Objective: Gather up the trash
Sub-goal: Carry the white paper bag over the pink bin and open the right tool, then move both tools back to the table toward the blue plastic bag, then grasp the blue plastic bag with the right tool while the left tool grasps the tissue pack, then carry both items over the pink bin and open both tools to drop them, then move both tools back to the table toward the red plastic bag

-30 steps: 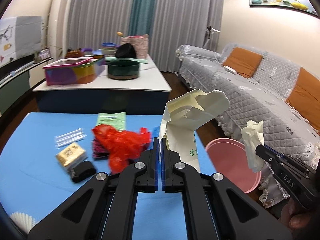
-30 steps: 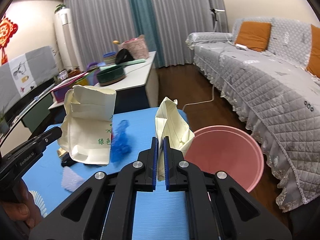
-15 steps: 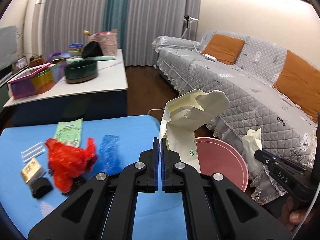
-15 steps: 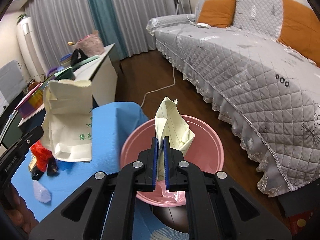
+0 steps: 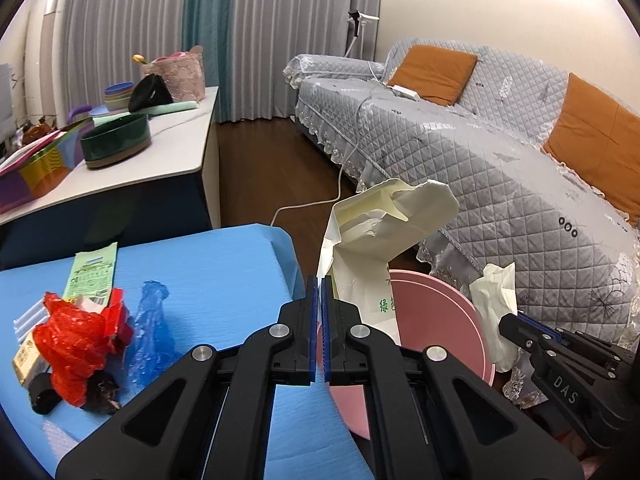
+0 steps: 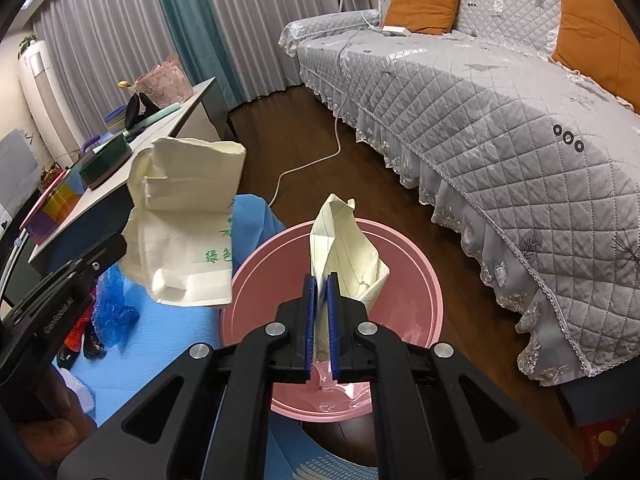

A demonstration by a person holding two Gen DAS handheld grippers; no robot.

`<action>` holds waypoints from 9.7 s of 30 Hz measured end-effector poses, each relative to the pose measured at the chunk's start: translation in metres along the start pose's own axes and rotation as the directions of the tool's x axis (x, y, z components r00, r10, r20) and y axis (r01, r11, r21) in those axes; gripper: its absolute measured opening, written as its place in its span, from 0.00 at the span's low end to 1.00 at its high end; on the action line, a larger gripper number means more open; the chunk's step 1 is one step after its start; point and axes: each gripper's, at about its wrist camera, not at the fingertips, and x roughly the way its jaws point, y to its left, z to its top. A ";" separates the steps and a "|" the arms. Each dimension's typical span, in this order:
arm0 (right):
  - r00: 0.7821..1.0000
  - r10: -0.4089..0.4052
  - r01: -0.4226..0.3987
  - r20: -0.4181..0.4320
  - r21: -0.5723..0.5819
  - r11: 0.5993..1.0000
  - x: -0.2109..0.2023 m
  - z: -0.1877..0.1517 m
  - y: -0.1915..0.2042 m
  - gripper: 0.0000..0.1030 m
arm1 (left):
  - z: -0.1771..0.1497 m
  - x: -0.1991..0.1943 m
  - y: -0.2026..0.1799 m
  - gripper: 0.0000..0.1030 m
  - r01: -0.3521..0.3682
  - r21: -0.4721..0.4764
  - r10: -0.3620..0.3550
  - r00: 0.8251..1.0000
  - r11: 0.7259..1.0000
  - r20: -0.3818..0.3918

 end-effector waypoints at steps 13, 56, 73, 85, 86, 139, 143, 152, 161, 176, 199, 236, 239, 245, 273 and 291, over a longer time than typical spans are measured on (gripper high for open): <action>1.000 -0.003 0.003 -0.011 0.005 1.000 0.006 -0.001 -0.001 0.06 | -0.002 0.014 -0.004 0.02 0.005 0.006 -0.005 1.000 1.000 -0.026; 0.977 -0.002 0.009 0.212 -0.034 0.999 -0.035 0.004 0.047 0.47 | -0.001 -0.087 0.065 0.81 -0.124 -0.108 0.136 0.985 0.986 0.110; 0.970 0.149 -0.112 0.192 -0.192 0.975 -0.041 -0.011 0.137 0.47 | -0.011 -0.160 0.179 0.76 -0.232 -0.175 0.261 0.951 0.957 0.168; 0.969 0.238 -0.215 0.062 -0.259 0.942 -0.008 -0.033 0.196 0.47 | -0.048 -0.159 0.272 0.48 -0.310 -0.227 0.330 0.942 0.923 0.058; 0.970 0.238 -0.217 0.054 -0.260 0.941 -0.004 -0.035 0.199 0.47 | -0.052 -0.157 0.276 0.48 -0.308 -0.230 0.327 0.944 0.923 0.048; 0.961 0.232 -0.269 -0.148 -0.334 0.903 0.069 -0.056 0.238 0.06 | -0.093 -0.039 0.327 0.54 -0.358 -0.254 0.291 0.919 0.898 -0.265; 0.966 0.230 -0.258 -0.121 -0.339 0.905 0.059 -0.055 0.235 0.05 | -0.090 -0.046 0.324 0.53 -0.360 -0.251 0.302 0.922 0.898 -0.242; 0.970 0.235 -0.239 -0.057 -0.349 0.906 0.033 -0.050 0.227 0.04 | -0.084 -0.064 0.311 0.52 -0.354 -0.243 0.315 0.931 0.903 -0.182; 0.973 0.232 -0.218 -0.001 -0.350 0.911 0.008 -0.048 0.216 0.04 | -0.077 -0.089 0.294 0.52 -0.345 -0.241 0.328 0.939 0.907 -0.108; 0.971 0.231 -0.199 0.070 -0.311 0.929 -0.023 -0.033 0.188 0.04 | -0.066 -0.120 0.260 0.52 -0.294 -0.264 0.293 0.955 0.919 -0.044; 0.981 0.127 -0.100 0.148 -0.178 0.979 -0.044 -0.003 0.104 0.04 | -0.021 -0.104 0.141 0.52 -0.159 -0.149 0.165 0.986 0.976 0.030; 0.988 -0.019 0.018 0.155 0.006 1.000 -0.030 0.030 -0.008 0.04 | 0.009 -0.007 0.010 0.52 0.037 -0.008 -0.038 0.999 0.999 -0.020; 0.989 -0.025 0.022 0.144 0.018 1.000 -0.026 0.030 -0.013 0.04 | 0.007 -0.001 0.005 0.52 0.046 -0.005 -0.046 0.998 0.999 -0.031; 0.991 -0.033 0.030 0.132 0.020 0.999 -0.020 0.030 -0.016 0.04 | 0.005 0.009 -0.002 0.52 0.057 0.002 -0.057 0.997 0.998 -0.047; 0.986 -0.044 0.033 0.162 0.070 0.997 -0.026 0.032 -0.011 0.54 | 0.008 -0.007 0.023 0.66 0.064 -0.037 -0.066 0.996 0.997 -0.062; 0.970 0.124 -0.108 0.209 -0.086 0.990 -0.046 0.013 0.080 0.51 | 0.001 -0.097 0.118 0.57 -0.035 -0.127 0.040 0.998 0.991 0.040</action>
